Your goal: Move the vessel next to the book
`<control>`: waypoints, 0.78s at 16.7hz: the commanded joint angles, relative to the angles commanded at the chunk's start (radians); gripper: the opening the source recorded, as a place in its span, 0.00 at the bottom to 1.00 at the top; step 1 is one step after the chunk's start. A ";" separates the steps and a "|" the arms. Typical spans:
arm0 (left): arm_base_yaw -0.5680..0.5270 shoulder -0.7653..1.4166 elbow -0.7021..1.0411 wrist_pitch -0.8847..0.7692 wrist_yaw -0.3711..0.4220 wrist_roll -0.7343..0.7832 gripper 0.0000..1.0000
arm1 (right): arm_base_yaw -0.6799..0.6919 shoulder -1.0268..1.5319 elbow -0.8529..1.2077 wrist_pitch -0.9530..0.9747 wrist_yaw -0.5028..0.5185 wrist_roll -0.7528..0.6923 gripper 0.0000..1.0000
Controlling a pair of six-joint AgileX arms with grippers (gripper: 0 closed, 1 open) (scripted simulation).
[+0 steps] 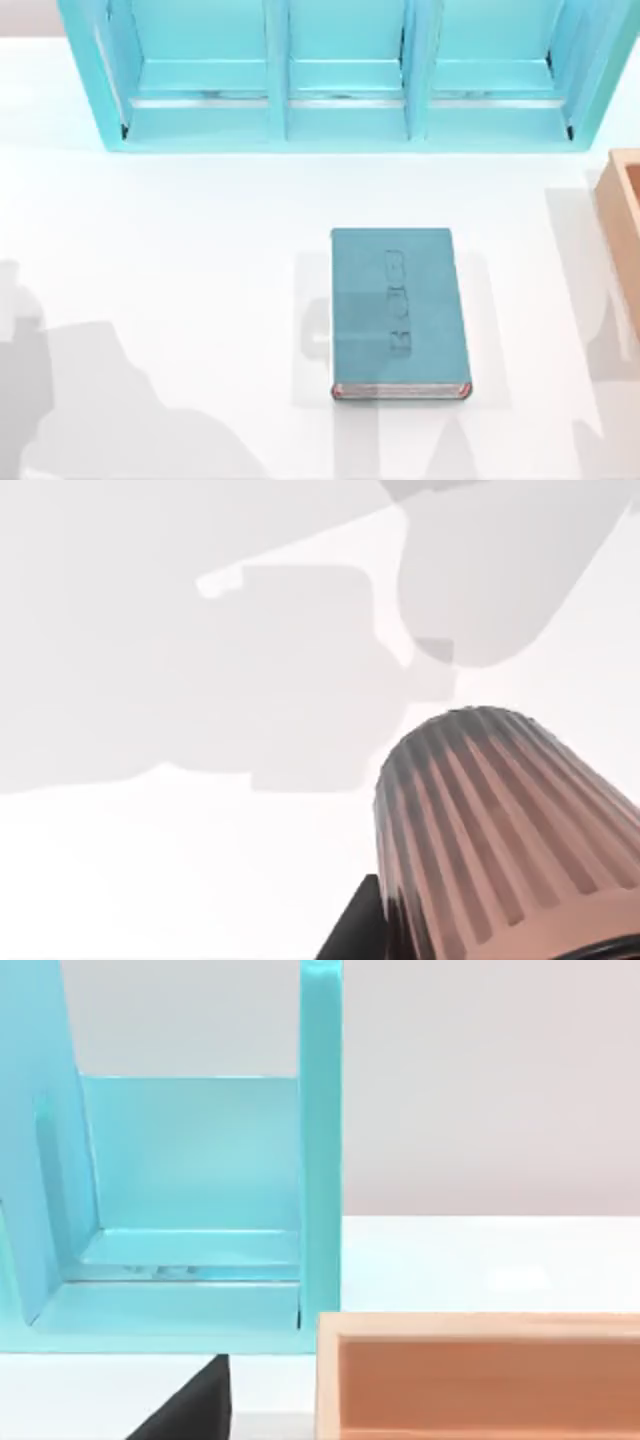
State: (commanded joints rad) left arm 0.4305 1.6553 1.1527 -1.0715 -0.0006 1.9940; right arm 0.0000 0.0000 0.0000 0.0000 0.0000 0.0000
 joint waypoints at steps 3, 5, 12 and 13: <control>-0.062 0.028 0.050 -0.023 0.001 -0.144 0.00 | 0.000 0.000 0.000 0.000 0.000 0.000 1.00; -0.123 0.054 0.094 -0.044 0.001 -0.291 0.00 | 0.000 0.000 0.000 0.000 0.000 0.000 1.00; -0.417 0.163 0.266 -0.144 0.009 -0.973 0.00 | 0.000 0.000 0.000 0.000 0.000 0.000 1.00; -0.465 0.178 0.290 -0.159 0.011 -1.088 0.00 | 0.000 0.000 0.000 0.000 0.000 0.000 1.00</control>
State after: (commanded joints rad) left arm -0.0342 1.8335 1.4425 -1.2301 0.0106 0.9064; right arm 0.0000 0.0000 0.0000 0.0000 0.0000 0.0000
